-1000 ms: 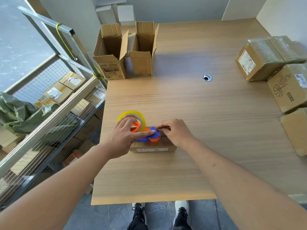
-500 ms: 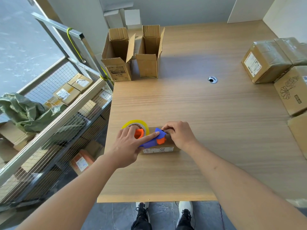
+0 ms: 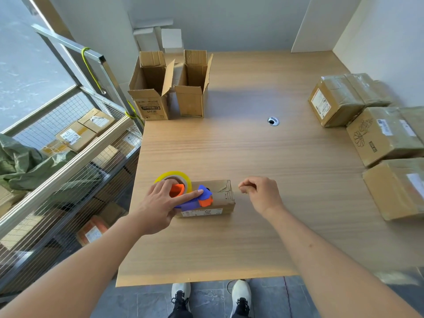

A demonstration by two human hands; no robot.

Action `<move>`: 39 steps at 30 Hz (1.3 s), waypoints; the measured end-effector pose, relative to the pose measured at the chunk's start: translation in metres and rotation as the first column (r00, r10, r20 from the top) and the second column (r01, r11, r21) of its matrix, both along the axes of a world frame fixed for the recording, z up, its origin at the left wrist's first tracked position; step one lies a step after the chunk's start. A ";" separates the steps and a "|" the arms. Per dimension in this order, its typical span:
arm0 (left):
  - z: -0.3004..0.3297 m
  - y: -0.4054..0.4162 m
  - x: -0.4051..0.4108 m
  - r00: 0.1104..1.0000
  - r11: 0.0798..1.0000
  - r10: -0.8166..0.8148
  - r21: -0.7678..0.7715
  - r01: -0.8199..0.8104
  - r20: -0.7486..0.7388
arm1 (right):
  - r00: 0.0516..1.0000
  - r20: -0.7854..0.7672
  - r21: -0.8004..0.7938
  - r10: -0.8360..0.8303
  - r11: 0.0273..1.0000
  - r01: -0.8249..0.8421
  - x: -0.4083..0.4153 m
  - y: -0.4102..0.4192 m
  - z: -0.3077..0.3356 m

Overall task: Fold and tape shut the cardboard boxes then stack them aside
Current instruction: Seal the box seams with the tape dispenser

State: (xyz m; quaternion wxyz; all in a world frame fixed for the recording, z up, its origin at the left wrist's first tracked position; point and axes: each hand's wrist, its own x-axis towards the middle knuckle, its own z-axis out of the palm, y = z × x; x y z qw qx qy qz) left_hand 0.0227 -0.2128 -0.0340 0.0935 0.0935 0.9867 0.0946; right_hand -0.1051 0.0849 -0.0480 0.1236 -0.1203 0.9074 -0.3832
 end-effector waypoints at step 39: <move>-0.004 -0.001 -0.005 0.998 0.998 -0.056 -0.029 0.056 0.000 | 0.988 0.153 -0.175 0.000 0.984 0.027 0.023 -0.072 -0.059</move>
